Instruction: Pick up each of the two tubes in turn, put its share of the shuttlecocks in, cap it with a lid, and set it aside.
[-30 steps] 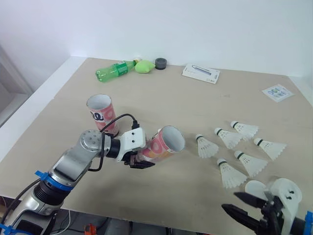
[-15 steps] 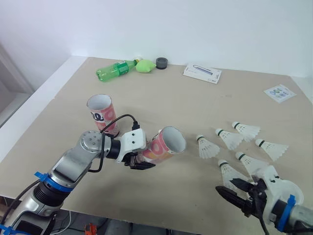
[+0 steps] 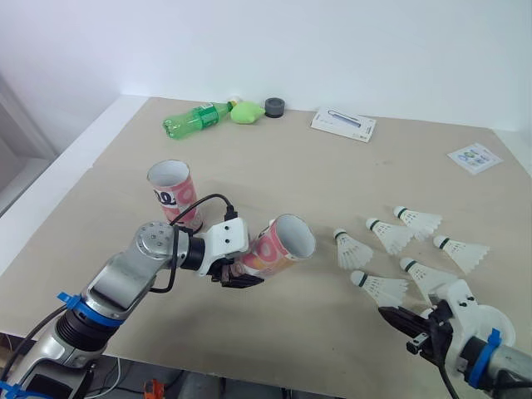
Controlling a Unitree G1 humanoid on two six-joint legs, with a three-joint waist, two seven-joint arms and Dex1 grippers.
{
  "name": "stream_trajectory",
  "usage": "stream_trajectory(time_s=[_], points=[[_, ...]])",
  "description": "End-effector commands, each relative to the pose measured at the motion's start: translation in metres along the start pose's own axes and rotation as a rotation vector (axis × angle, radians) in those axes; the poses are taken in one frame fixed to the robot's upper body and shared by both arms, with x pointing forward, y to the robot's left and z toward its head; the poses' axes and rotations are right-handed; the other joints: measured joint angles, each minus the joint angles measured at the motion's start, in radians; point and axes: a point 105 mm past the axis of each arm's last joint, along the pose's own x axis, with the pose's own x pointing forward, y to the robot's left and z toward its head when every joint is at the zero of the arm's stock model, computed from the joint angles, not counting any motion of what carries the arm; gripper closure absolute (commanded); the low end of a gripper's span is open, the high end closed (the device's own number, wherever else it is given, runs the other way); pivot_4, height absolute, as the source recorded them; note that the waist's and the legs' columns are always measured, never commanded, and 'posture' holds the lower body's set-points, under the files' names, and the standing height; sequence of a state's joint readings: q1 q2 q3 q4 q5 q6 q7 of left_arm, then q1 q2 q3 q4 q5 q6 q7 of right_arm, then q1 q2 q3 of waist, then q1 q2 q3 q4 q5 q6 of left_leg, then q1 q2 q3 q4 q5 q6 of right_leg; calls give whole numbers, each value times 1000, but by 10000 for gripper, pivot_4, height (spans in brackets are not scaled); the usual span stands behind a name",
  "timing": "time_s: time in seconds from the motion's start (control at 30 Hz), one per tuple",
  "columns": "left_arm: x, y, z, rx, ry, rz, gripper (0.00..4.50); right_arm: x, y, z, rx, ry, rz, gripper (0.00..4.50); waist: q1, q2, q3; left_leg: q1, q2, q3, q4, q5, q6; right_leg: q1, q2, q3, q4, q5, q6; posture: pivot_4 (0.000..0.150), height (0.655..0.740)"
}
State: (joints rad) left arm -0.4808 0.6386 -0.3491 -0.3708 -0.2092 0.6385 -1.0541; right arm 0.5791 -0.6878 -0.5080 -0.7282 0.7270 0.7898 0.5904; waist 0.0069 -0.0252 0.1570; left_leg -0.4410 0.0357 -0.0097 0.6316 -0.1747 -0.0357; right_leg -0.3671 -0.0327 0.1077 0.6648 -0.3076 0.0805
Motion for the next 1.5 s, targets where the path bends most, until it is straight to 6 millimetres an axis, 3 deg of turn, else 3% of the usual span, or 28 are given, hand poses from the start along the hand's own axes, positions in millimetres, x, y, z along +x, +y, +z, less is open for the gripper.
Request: stream_trajectory(time_s=[0.03, 0.13, 0.27, 0.53, 0.83, 1.07, 1.5], points=[[4, -6, 0, 0, 4, -34, 11909, -12, 7, 5, -39, -6, 39, 44463, 0, 0, 0, 0, 0, 0, 0, 0, 0, 0, 0, 0, 0, 0, 0, 1500, 7294], [5, -5, 0, 2, 6, -36, 11909, -22, 10, 9, -50, -13, 79, 44463, 0, 0, 0, 0, 0, 0, 0, 0, 0, 0, 0, 0, 0, 0, 0, 1500, 7294], [7, -6, -3, 21, 23, -60, 11909, -34, 25, 37, -155, -70, 188, 44463, -1, 0, 0, 0, 0, 0, 0, 0, 0, 1, 0, 0, 0, 0, 0, 1500, 7294], [17, 0, -1, 42, 25, -69, 11909, -36, 55, 100, -511, -96, 396, 44463, 3, 0, 0, 1, 0, 0, 2, 3, 4, 2, 0, 0, 0, 3, 1, 1500, 7294], [18, 4, -4, 49, 38, -73, 11909, -29, 57, 161, -876, -108, 453, 44463, 2, -1, 1, 1, -7, 2, 3, 4, 7, 2, -9, -1, -2, 3, 5, 1500, 7294], [18, 5, -7, 48, 40, -66, 11909, -10, 59, 164, -1030, -46, 507, 44463, 2, -1, 1, 0, -7, 2, 2, 4, 7, 0, -13, -3, -2, 5, -1, 1500, 7294], [20, 8, -6, 39, 38, -52, 11909, 9, 55, 167, -1136, 3, 497, 44463, 2, -1, 1, 1, -7, 3, 2, 5, 7, -1, -13, -5, -2, 6, -1, 1500, 7294]])
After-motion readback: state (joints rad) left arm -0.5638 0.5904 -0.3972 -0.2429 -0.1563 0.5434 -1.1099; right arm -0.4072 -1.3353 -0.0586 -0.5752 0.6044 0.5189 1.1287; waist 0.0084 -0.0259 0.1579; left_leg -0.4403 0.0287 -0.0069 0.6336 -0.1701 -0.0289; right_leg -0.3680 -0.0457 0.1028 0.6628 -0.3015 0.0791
